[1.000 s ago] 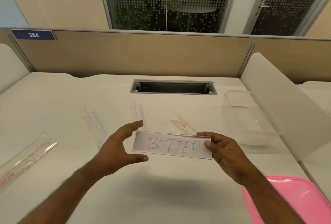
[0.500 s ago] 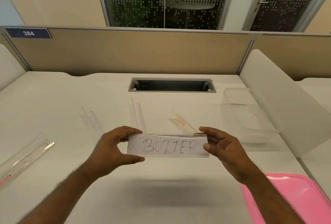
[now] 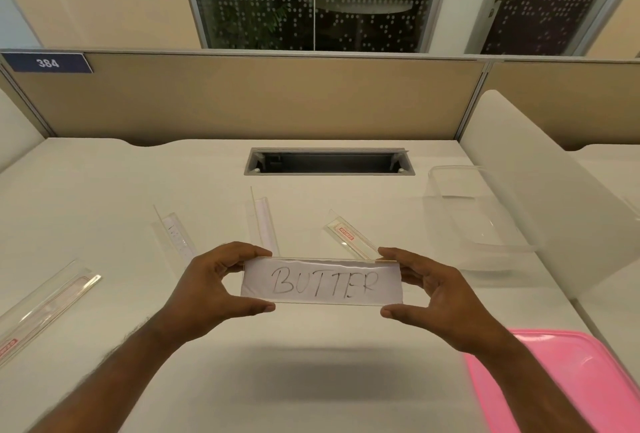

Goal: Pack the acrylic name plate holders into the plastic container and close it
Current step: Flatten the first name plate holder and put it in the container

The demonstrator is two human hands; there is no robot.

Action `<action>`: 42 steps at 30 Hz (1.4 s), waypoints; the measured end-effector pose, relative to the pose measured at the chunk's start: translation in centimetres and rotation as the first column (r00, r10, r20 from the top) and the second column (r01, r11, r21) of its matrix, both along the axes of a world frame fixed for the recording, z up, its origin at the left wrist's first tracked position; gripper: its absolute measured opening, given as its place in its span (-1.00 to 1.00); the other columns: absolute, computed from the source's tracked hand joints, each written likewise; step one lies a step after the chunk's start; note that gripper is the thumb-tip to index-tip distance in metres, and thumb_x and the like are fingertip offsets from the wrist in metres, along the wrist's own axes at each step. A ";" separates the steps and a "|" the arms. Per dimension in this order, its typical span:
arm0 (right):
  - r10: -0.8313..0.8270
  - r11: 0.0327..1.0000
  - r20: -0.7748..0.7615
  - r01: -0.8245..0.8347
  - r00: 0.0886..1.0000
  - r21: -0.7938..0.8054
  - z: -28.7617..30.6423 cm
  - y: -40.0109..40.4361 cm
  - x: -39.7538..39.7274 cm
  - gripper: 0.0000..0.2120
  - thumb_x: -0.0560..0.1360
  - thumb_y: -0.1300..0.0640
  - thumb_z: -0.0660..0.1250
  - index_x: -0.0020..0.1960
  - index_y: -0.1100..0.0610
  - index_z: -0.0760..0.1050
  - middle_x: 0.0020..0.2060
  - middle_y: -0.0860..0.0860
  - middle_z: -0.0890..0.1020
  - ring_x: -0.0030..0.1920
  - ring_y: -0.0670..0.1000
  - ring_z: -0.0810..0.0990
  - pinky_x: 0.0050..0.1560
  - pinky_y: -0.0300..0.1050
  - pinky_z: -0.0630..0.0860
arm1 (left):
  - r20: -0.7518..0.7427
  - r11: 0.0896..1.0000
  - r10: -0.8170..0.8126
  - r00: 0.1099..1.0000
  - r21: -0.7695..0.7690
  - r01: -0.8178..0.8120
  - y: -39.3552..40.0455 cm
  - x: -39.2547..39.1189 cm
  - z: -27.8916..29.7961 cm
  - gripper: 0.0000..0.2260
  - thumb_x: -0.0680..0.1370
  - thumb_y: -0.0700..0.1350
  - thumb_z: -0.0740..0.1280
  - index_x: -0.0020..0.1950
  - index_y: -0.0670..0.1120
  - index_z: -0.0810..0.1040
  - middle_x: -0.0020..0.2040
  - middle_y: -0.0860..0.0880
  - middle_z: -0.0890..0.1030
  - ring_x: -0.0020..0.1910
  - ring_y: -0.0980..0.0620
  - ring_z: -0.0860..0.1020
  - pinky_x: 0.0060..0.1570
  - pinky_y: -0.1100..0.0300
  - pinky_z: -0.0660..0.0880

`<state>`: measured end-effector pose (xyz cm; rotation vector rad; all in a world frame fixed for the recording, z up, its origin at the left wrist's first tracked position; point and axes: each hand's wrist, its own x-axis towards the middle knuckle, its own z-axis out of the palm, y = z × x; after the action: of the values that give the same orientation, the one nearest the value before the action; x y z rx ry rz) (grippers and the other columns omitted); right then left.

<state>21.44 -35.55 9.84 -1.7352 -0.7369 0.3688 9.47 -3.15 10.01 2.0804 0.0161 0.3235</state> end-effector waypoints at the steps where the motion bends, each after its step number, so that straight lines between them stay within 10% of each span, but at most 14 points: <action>1: 0.005 1.000 0.003 -0.005 1.000 -0.005 0.0 0.0 0.0 -0.29 0.26 0.16 0.63 0.33 -0.18 0.47 0.27 -0.15 0.58 0.29 -0.06 0.55 0.29 -0.22 0.46 | -0.002 1.000 0.000 1.000 -0.002 0.000 0.0 0.0 0.0 -0.43 0.10 0.10 0.65 0.09 0.19 0.63 0.06 0.13 0.67 0.09 0.09 0.61 0.08 0.36 0.51; 19: -0.078 0.997 0.030 0.078 0.996 0.020 -0.2 -2.9 0.9 -0.37 0.19 0.17 0.66 0.22 -0.10 0.58 0.16 -0.08 0.66 0.19 -0.06 0.62 0.21 -0.25 0.51 | -0.029 1.000 -0.002 1.000 -0.009 0.002 -2.1 2.0 -1.4 -0.29 0.12 0.21 0.64 0.24 0.23 0.54 0.19 0.21 0.62 0.24 0.16 0.55 0.24 0.37 0.42; 25: -0.245 0.969 0.073 0.242 0.967 0.054 1.0 -6.4 2.6 -0.36 0.13 0.08 0.65 0.20 -0.03 0.60 0.10 -0.10 0.68 0.11 -0.07 0.65 0.15 -0.23 0.56 | -0.048 0.973 0.232 0.972 0.017 -0.231 -4.7 5.0 -3.0 -0.28 0.29 0.28 0.49 0.41 0.16 0.41 0.34 0.26 0.47 0.32 0.20 0.45 0.27 0.27 0.36; 38: -0.668 0.665 0.409 0.745 0.622 -0.046 2.6 -10.1 6.8 -0.35 0.24 0.13 0.64 0.29 0.12 0.53 0.06 0.04 0.65 -0.10 0.03 0.59 -0.14 -0.37 0.50 | -0.229 0.792 0.292 0.928 0.602 -0.101 -9.5 12.8 -13.9 -0.33 0.62 0.22 0.06 0.60 -0.16 0.04 0.62 -0.08 0.10 0.60 -0.05 -0.01 0.56 0.06 -0.02; 42: -0.693 0.559 0.492 0.824 0.527 -0.094 2.5 -10.7 8.3 -0.33 0.26 0.12 0.63 0.32 0.16 0.50 0.11 0.14 0.63 -0.03 0.11 0.59 0.02 0.04 0.57 | -0.256 0.782 0.298 0.919 0.618 -0.082 -9.6 14.1 -14.7 -0.33 0.63 0.21 0.03 0.61 -0.16 -0.02 0.63 -0.08 0.02 0.61 -0.05 -0.05 0.56 0.05 -0.07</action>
<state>29.77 -46.30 12.37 -2.2947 -0.0900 -0.5590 23.59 -12.78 -4.66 2.7612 0.3899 0.0806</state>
